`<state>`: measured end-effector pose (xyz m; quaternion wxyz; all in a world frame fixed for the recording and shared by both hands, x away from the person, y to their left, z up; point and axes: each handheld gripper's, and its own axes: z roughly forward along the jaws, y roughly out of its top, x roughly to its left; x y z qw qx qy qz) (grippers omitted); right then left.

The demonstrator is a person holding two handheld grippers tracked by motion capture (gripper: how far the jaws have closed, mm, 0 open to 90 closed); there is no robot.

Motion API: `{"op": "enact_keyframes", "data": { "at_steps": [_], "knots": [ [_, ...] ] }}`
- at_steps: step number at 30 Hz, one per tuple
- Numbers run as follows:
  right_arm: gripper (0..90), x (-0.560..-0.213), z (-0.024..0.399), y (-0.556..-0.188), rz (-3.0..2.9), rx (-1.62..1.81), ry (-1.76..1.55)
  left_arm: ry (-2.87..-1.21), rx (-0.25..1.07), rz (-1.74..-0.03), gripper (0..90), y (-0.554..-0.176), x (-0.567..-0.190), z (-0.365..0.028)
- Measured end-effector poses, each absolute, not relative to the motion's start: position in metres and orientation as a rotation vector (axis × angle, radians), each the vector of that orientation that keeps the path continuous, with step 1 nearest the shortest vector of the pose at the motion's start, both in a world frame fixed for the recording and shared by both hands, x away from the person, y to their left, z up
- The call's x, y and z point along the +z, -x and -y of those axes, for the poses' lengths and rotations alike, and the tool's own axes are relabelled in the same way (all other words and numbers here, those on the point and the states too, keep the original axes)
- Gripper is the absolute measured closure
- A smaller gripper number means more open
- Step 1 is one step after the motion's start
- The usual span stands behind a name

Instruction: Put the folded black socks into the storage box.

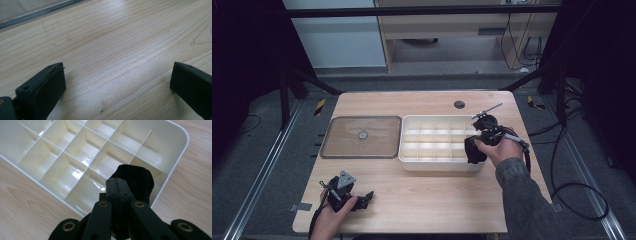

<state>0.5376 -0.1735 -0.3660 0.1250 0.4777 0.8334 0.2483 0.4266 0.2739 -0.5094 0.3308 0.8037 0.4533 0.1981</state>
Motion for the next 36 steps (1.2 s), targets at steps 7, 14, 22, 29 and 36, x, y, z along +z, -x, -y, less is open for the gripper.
{"op": "enact_keyframes", "data": {
  "at_steps": [7, 14, 22, 29, 36],
  "knots": [
    [90.0, -0.37, 0.166, -0.544, -2.434, 0.708, -1.383, -2.101, 0.519, -1.186, 0.0, -0.427, -0.509, -0.274],
    [90.0, -0.378, 0.173, -0.553, -2.418, 0.635, -1.412, -2.102, 0.519, -1.184, 0.0, -0.427, -0.509, -0.273],
    [90.0, -0.396, 0.178, -0.559, -2.421, 0.575, -1.434, -2.104, 0.516, -1.177, 0.0, -0.427, -0.509, -0.272],
    [90.0, -0.405, 0.18, -0.559, -2.428, 0.582, -1.458, -2.103, 0.516, -1.177, 0.0, -0.427, -0.51, -0.272],
    [90.0, -0.417, 0.18, -0.55, -2.463, 0.582, -1.437, -2.106, 0.513, -1.174, 0.0, -0.426, -0.509, -0.271]
  ]
}}
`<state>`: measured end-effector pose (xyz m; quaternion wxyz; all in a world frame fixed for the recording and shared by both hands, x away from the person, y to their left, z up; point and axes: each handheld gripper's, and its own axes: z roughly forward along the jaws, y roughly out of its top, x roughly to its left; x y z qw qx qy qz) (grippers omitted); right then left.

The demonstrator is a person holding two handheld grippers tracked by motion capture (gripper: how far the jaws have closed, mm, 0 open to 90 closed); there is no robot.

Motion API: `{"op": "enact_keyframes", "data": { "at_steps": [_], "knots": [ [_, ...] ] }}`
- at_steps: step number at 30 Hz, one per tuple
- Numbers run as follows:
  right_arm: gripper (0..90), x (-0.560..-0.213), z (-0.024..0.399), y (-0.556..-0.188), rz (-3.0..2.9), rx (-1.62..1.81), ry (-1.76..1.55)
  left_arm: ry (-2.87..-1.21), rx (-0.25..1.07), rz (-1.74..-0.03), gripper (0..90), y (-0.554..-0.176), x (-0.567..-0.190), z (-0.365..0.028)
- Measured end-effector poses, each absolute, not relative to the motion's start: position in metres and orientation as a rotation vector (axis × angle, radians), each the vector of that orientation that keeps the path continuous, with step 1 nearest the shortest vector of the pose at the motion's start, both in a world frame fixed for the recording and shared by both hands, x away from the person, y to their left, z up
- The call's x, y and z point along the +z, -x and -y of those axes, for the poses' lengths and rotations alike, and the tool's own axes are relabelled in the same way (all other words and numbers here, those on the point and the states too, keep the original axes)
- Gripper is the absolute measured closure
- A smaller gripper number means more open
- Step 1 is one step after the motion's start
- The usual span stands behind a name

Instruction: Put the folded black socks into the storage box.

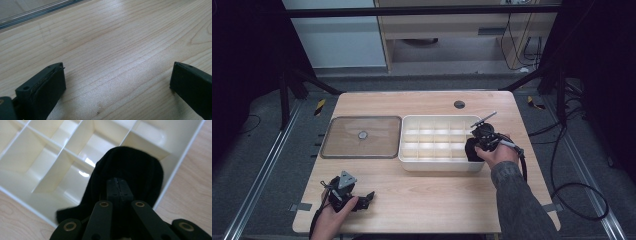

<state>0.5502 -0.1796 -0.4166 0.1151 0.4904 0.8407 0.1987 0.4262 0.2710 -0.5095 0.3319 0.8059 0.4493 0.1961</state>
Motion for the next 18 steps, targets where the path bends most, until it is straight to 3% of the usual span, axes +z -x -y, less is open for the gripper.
{"op": "enact_keyframes", "data": {
  "at_steps": [18],
  "knots": [
    [90.0, -0.428, 0.181, -0.544, -2.489, 0.581, -1.476, -2.113, 0.509, -1.166, 0.0, -0.426, -0.509, -0.27]
  ]
}}
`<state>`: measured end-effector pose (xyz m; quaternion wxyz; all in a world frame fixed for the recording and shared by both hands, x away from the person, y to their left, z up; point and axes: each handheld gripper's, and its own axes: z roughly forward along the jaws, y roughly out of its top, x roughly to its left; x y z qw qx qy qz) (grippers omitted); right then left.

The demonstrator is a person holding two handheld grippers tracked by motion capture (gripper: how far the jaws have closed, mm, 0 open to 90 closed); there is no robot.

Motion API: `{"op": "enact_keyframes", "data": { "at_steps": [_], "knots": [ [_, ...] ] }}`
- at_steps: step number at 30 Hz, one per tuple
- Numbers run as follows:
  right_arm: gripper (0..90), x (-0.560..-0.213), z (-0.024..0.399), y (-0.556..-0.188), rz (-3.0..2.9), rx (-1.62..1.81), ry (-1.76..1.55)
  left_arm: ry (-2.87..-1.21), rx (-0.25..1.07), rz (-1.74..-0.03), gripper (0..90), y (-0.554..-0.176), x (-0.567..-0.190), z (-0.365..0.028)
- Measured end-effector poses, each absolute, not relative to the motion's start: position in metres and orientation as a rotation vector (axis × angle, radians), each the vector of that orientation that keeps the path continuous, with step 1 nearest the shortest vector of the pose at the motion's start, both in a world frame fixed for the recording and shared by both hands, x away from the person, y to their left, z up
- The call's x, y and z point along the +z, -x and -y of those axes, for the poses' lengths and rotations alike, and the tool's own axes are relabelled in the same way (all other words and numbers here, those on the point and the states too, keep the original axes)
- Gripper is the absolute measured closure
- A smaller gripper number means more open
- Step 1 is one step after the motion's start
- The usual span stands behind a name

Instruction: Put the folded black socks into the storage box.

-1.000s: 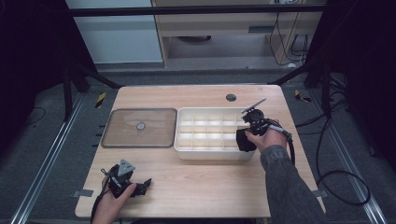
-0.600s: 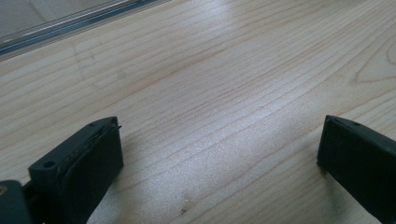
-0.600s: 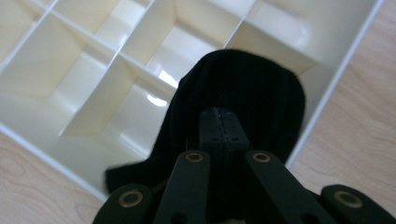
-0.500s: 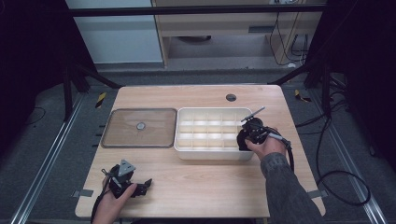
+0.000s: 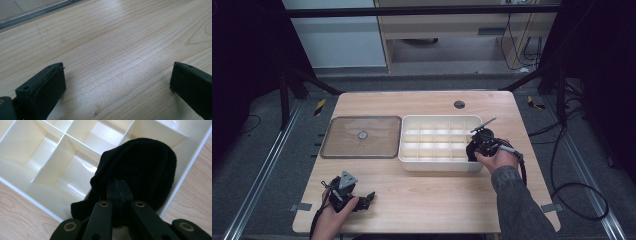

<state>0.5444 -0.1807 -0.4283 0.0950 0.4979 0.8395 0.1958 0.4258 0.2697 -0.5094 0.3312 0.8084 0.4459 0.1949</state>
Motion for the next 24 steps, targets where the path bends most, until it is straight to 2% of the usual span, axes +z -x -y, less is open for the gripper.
{"op": "enact_keyframes", "data": {
  "at_steps": [24],
  "knots": [
    [90.0, -0.4359, 0.1806, -0.5458, -2.51, 0.559, -1.502, -2.116, 0.503, -1.152, 0.0, -0.4254, -0.5095, -0.2675]
  ]
}}
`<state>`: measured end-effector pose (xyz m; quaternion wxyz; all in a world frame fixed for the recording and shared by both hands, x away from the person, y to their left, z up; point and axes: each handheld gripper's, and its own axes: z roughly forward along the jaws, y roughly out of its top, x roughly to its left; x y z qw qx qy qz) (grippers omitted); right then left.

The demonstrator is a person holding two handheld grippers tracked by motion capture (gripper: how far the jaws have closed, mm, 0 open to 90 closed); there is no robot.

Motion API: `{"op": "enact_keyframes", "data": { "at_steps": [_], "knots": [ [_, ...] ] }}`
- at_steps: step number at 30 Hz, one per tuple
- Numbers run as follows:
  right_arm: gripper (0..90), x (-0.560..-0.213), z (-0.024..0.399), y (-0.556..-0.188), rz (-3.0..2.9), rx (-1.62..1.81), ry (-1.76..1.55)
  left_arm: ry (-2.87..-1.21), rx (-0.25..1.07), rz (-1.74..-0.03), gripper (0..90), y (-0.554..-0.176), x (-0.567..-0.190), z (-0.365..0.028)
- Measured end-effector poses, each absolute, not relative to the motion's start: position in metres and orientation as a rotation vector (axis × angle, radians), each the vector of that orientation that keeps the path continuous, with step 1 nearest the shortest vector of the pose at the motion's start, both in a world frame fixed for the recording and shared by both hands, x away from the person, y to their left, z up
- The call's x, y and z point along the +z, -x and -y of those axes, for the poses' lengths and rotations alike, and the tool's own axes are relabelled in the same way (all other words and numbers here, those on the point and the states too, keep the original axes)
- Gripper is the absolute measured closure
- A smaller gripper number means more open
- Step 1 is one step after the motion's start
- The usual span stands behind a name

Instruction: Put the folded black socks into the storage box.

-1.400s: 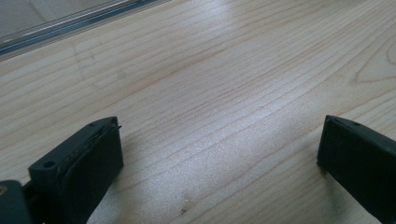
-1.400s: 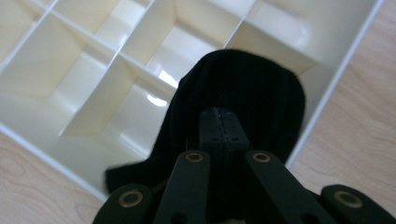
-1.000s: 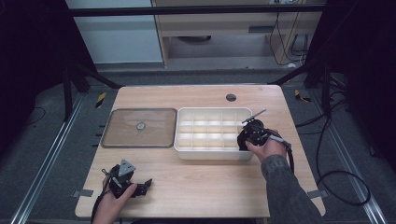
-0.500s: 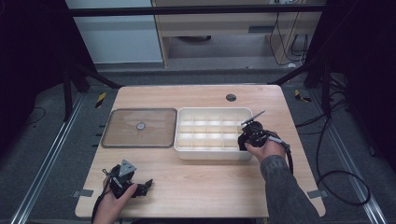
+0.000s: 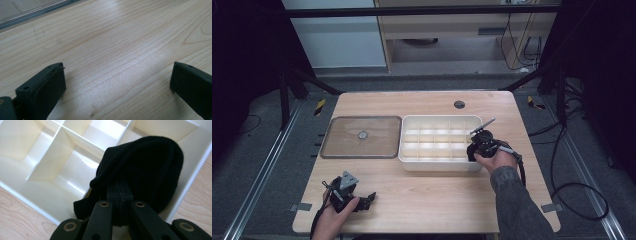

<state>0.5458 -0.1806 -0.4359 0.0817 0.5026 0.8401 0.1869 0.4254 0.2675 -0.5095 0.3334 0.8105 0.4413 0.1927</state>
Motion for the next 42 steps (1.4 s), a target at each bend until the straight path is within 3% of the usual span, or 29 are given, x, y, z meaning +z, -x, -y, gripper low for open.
{"op": "enact_keyframes", "data": {
  "at_steps": [42],
  "knots": [
    [90.0, -0.4425, 0.1743, -0.546, -2.508, 0.478, -1.539, -2.128, 0.494, -1.129, 0.0, -0.4244, -0.5095, -0.2641]
  ]
}}
